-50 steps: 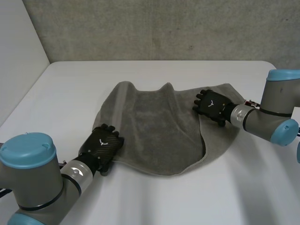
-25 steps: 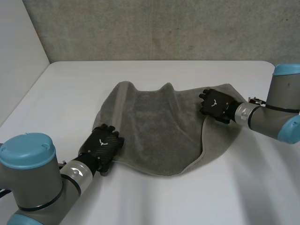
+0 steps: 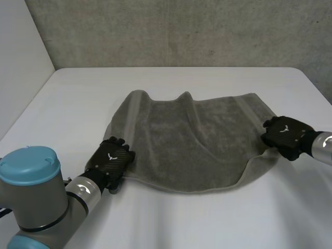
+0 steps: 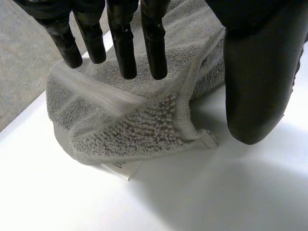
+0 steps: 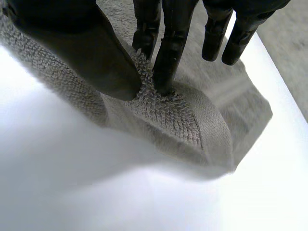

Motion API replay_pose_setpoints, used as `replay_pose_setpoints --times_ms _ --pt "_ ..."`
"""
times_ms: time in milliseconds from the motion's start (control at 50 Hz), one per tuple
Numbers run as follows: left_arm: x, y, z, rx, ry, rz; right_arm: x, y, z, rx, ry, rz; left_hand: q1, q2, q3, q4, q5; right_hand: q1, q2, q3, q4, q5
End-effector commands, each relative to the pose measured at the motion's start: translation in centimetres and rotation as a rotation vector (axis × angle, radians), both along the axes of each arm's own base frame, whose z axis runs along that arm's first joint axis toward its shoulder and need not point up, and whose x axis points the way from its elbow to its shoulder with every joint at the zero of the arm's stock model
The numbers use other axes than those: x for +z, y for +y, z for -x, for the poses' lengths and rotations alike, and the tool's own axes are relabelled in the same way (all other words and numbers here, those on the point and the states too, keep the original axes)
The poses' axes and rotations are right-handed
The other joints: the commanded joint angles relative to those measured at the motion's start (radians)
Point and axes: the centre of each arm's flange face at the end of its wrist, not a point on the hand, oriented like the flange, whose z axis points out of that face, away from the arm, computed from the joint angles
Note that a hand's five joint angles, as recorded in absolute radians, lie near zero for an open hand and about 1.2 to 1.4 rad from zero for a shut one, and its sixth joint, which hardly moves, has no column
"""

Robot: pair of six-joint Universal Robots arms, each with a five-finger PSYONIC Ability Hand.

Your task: Fold the towel.

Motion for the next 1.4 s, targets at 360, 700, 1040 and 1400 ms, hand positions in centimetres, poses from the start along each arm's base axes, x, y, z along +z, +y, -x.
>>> replay_pose_setpoints --times_ms 360,700,1040,1400 --pt "0.1 0.0 0.1 -0.002 0.003 0.005 -0.6 1.6 1.6 -0.125 -0.118 0.01 -0.048 -0.043 -0.044 -0.052 -0.007 -0.821 -0.803 -0.006 -0.007 -0.832" --pt "0.0 0.0 0.1 -0.002 0.001 0.003 -0.4 1.2 1.1 -0.11 -0.123 0.12 -0.048 -0.043 -0.044 -0.052 -0.007 -0.812 -0.794 -0.006 -0.007 -0.823" --pt "0.0 0.1 0.1 -0.002 0.0 0.001 -0.8 2.6 -1.7 0.001 -0.125 0.113 -0.048 -0.043 -0.044 -0.052 -0.007 -0.862 -0.844 -0.006 -0.007 -0.873" --pt "0.0 0.1 0.1 -0.004 0.0 0.001 -2.6 2.9 -2.9 0.098 0.002 0.147 -0.051 -0.046 -0.044 -0.052 -0.01 -0.848 -0.829 -0.006 -0.007 -0.858"
